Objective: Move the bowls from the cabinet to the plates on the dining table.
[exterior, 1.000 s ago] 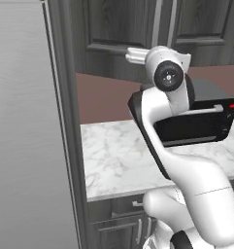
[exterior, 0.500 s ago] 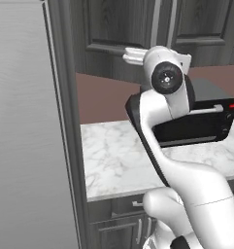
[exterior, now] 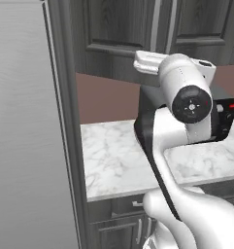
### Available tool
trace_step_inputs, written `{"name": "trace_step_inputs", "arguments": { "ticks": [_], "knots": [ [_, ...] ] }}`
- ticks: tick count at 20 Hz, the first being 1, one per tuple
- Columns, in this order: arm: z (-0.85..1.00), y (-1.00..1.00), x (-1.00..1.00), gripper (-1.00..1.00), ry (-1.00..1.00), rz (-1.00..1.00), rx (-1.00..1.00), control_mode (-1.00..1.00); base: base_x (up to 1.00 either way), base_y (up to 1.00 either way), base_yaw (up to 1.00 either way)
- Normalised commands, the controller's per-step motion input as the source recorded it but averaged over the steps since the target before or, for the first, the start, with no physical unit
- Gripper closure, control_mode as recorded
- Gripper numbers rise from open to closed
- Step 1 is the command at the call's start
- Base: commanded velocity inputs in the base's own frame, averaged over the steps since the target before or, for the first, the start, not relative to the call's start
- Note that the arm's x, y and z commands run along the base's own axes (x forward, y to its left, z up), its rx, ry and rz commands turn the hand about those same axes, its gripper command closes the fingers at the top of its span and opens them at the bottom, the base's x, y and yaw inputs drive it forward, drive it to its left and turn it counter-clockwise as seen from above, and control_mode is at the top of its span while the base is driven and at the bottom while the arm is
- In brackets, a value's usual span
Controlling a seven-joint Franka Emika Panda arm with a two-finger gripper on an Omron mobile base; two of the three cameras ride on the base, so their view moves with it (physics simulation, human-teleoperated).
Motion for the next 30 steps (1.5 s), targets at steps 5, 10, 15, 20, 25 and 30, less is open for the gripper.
{"name": "trace_step_inputs", "arguments": {
  "ticks": [5, 10, 15, 20, 25, 30],
  "knots": [
    [0.05, -0.35, -0.71, -1.00, 0.06, 0.09, 0.00, -1.00, 0.00, 0.00, 0.00],
    [-0.12, -0.28, -0.72, -1.00, 0.16, 0.12, -0.06, -1.00, 0.00, 0.00, 0.00],
    [-0.38, -0.23, -0.67, -1.00, 0.20, 0.15, -0.10, -1.00, 0.00, 0.00, 0.00],
    [-0.54, -0.26, -0.59, -1.00, 0.20, 0.15, -0.10, -1.00, 0.00, 0.00, 0.00],
    [-0.08, -0.42, 0.11, -1.00, 0.19, 0.07, 0.06, -1.00, 0.00, 0.00, 0.00],
    [0.03, -0.47, 0.50, -1.00, 0.24, 0.00, 0.18, -1.00, 0.00, 0.00, 0.00]
  ]
}}
